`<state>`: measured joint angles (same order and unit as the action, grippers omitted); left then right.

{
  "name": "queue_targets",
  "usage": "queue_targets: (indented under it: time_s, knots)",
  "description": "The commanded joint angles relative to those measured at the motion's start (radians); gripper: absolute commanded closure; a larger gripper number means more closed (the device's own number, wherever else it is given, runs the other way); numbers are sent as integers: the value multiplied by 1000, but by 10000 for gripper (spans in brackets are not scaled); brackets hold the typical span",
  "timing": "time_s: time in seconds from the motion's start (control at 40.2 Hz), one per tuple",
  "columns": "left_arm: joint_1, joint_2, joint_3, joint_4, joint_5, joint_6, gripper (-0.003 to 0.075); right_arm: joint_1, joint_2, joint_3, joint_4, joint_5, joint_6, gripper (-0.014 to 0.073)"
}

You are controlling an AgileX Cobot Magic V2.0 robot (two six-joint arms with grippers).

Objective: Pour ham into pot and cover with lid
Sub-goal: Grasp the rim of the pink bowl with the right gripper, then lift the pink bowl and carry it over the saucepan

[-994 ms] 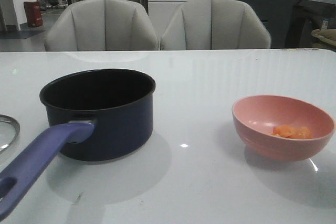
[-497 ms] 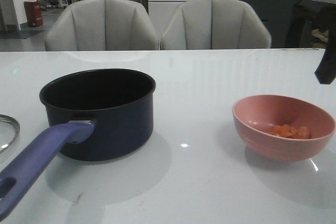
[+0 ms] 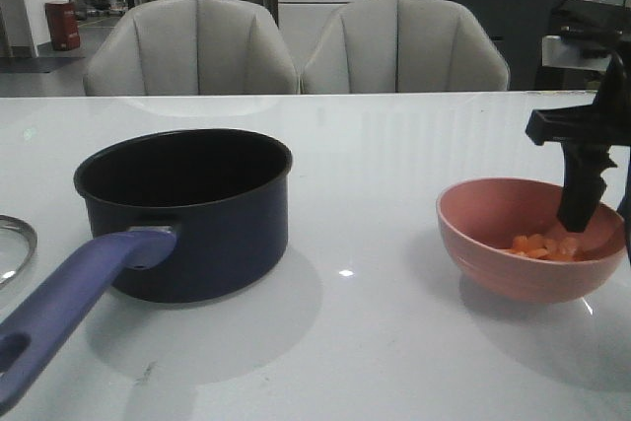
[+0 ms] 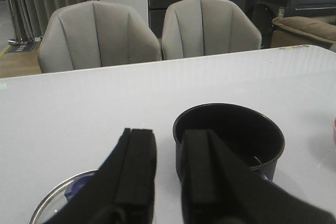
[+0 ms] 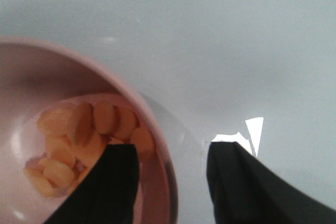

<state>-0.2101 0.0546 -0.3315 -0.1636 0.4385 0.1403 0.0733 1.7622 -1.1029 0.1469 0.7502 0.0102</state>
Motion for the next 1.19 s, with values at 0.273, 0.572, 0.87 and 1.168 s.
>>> queue_targets:
  time_s: [0.273,0.572,0.87,1.168]
  knots:
    - [-7,14,-26,-13,-83,-3,526,-4,-20,-135,150,35,-183,463]
    - [-7,14,-26,-13,-83,-3,526,110,-182,-135,293,-159,-325,459]
    - [-7,14,-26,-13,-83,-3,526,403,-237,-134,159,-471,-324,454]
    - [-7,14,-26,-13,-83,-3,526,538,-171,-126,97,-870,-327,454]
